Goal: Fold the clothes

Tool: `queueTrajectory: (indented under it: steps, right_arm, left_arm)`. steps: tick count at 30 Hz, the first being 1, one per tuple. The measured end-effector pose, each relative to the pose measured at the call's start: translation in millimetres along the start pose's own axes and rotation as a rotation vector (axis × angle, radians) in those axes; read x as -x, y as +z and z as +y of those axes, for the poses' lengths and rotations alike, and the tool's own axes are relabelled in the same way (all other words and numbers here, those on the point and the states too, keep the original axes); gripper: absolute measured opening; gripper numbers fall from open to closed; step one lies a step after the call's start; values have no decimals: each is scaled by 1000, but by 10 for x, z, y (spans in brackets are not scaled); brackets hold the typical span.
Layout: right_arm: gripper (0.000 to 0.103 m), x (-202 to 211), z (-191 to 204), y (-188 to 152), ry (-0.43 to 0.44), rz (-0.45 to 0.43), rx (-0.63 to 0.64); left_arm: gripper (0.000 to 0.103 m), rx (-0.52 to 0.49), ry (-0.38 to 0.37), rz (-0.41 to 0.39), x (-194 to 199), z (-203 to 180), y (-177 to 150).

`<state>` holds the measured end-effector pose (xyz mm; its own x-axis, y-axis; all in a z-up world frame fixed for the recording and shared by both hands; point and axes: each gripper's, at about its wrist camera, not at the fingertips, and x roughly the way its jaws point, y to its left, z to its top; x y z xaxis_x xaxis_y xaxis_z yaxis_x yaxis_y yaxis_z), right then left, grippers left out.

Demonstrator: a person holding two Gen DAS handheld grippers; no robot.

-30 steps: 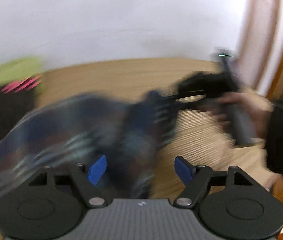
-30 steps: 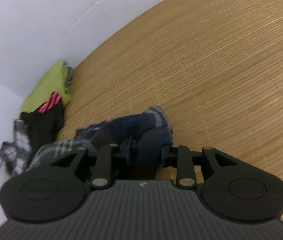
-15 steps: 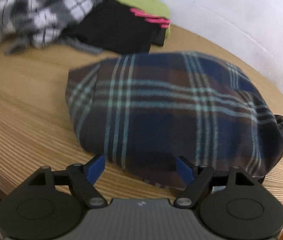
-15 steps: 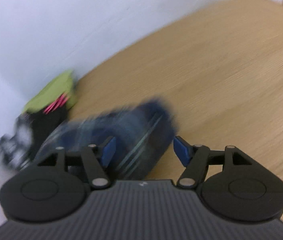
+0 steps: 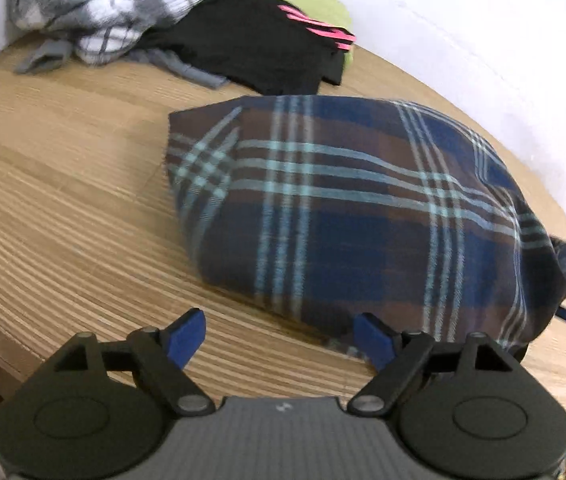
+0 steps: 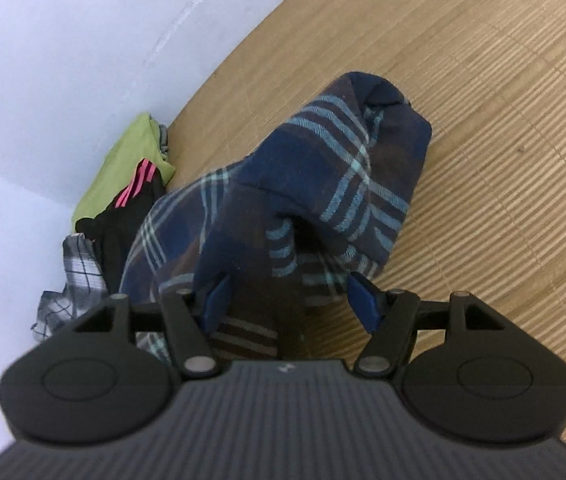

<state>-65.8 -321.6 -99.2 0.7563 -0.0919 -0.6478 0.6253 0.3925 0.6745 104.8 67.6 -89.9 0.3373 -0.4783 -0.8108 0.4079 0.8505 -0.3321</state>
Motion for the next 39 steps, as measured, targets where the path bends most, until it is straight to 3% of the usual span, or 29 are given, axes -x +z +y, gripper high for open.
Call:
queueTrajectory:
  steps: [6,10,16,23,25,29,30,31,33,34,35,37,39]
  right_arm:
    - [67,-52,-18,21,8,-4,-48]
    - [67,49,44,32,22,-29,-41]
    - [67,189,156,-51,33,-75,35]
    - [67,-87,-1,-164,18,21,-99]
    - [67,-124,-22,-192,5,22,-94]
    - [67,-280,-9,-165,-37,9,-59]
    - [68,-327,-4,-155,-48,6,-50]
    - [68,-374,1,-145,-60,4,-40]
    - [65,-479,3,-127,-65,-7,-20]
    - [48,-515,19,-125,-61,-23,-3]
    - [20,-545,61,-113,-63,-26,29]
    - [15,-564,239,-57,-60,-41,115]
    - [13,-567,502,75,-20,-62,189]
  left_arm:
    - [87,37,-106,1,-306,-44,90]
    - [91,105,-138,23,-403,-31,74]
    - [93,78,-112,62,-233,111,-84]
    - [96,141,-182,57,-395,63,139]
    - [103,151,-190,47,-456,31,149]
    - [103,142,-173,35,-533,-60,222]
    - [99,132,-173,30,-547,-80,237]
    - [80,121,-173,19,-548,-99,244]
    - [51,96,-216,-3,-521,-167,257]
    - [44,83,-235,-15,-504,-200,263]
    - [38,52,-231,-40,-452,-231,256]
    - [16,-16,-231,-84,-308,-278,247]
    - [14,-32,-298,-139,-88,-283,277]
